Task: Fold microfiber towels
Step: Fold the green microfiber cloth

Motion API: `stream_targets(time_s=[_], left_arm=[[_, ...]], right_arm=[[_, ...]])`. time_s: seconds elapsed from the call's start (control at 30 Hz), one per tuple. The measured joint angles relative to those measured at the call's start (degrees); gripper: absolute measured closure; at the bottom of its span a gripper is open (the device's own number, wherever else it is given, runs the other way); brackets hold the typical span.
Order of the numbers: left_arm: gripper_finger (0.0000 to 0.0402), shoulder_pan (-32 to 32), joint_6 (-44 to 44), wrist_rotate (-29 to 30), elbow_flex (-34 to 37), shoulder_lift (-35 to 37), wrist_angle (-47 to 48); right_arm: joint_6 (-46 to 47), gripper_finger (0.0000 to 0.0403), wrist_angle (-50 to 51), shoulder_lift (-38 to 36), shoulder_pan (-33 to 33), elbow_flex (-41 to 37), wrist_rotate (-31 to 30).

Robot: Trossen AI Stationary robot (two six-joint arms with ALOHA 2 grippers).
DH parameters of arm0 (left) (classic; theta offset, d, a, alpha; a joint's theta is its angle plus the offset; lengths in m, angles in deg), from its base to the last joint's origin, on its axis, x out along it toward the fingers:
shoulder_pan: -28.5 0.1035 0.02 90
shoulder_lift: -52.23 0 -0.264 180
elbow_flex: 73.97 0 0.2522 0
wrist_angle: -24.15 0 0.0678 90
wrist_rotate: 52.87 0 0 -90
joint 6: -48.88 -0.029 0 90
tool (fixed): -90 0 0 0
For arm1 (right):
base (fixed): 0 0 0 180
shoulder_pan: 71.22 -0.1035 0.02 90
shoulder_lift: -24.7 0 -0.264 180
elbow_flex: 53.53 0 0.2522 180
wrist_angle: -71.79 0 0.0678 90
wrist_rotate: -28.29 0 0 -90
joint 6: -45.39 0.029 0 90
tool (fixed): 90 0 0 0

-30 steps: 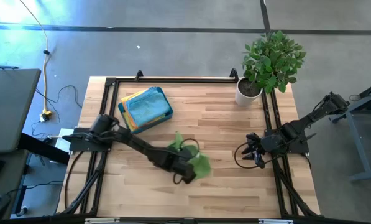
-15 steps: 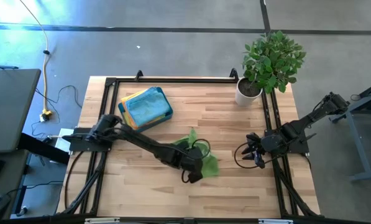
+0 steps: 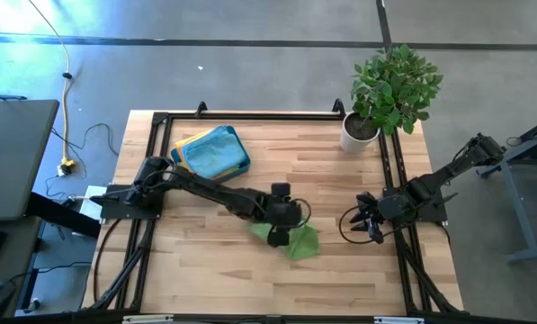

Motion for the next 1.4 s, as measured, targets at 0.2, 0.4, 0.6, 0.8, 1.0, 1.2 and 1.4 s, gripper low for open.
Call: stream_targets(time_s=[0.2,0.4,0.6,0.8,1.0,1.2,1.4], left_arm=[[0.0225,4.71,-7.43,-8.20,0.01,-1.35,-2.17],[0.0225,6.50,-9.15,-13.97,0.07,-3.17,-3.85],[0.0233,7.02,-7.70,-17.52,-0.03,-5.03,-6.07],[0.0316,6.79,-6.20,-15.70,0.03,-5.05,-6.97],[0.0392,6.86,-4.48,-16.05,0.03,-4.68,-6.97],[0.0398,5.89,0.90,-16.25,-0.12,-2.66,-4.89],[0.0400,3.98,5.89,-15.95,-4.93,-1.10,4.93]], right_arm=[[0.00,0.0269,-0.07,0.00,0.01,0.00,-0.01],[0.00,0.0269,-0.02,0.00,0.00,0.00,0.01],[0.00,0.0269,0.03,0.00,0.00,0.00,0.01],[0.00,0.0269,0.02,0.00,0.00,0.00,0.01],[0.00,0.0269,-0.02,0.00,0.00,0.00,0.01],[0.00,0.0269,-0.10,0.00,0.01,0.00,0.00],[-2.01,0.0269,0.18,-0.06,0.01,0.02,-0.05]])
